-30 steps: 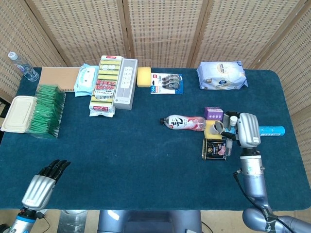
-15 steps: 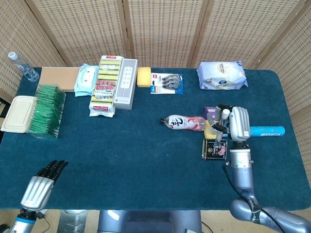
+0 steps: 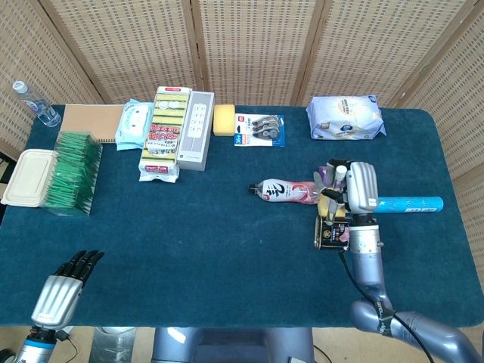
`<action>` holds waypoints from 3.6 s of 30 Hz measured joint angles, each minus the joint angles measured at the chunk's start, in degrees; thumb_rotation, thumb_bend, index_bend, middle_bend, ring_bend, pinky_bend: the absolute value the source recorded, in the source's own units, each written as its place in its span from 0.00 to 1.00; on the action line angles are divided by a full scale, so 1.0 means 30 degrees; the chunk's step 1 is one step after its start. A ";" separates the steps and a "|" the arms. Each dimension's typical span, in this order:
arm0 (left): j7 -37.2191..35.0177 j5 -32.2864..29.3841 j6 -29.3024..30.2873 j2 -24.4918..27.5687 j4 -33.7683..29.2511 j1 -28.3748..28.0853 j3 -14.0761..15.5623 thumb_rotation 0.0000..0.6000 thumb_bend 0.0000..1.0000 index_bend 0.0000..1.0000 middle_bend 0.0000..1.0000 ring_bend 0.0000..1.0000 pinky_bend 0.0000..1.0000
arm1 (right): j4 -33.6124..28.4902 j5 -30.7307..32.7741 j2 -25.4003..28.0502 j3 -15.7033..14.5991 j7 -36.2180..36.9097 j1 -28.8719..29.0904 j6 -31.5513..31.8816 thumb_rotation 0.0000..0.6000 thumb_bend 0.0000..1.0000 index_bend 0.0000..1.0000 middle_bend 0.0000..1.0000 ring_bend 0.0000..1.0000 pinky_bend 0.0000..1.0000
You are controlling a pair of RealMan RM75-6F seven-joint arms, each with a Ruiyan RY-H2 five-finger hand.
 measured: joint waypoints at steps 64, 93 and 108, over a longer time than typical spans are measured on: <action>0.3083 -0.0382 -0.0193 -0.0283 -0.1848 0.0414 -0.0323 1.00 0.21 0.10 0.18 0.15 0.33 | 1.0145 -0.0997 -0.1151 -0.0516 0.7220 0.3209 -0.3472 1.00 0.40 0.80 1.00 1.00 1.00; 0.3713 -0.0468 -0.0486 -0.0337 -0.2115 0.0430 -0.0367 1.00 0.21 0.10 0.18 0.15 0.33 | 1.2037 -0.0950 -0.2211 -0.1104 0.9091 0.3524 -0.4328 1.00 0.35 0.80 1.00 1.00 1.00; 0.3783 -0.0302 -0.0429 -0.0267 -0.2237 0.0429 -0.0333 1.00 0.21 0.10 0.18 0.15 0.33 | 1.1936 -0.1371 -0.2130 -0.1539 0.9436 0.3224 -0.3924 1.00 0.34 0.80 0.99 1.00 1.00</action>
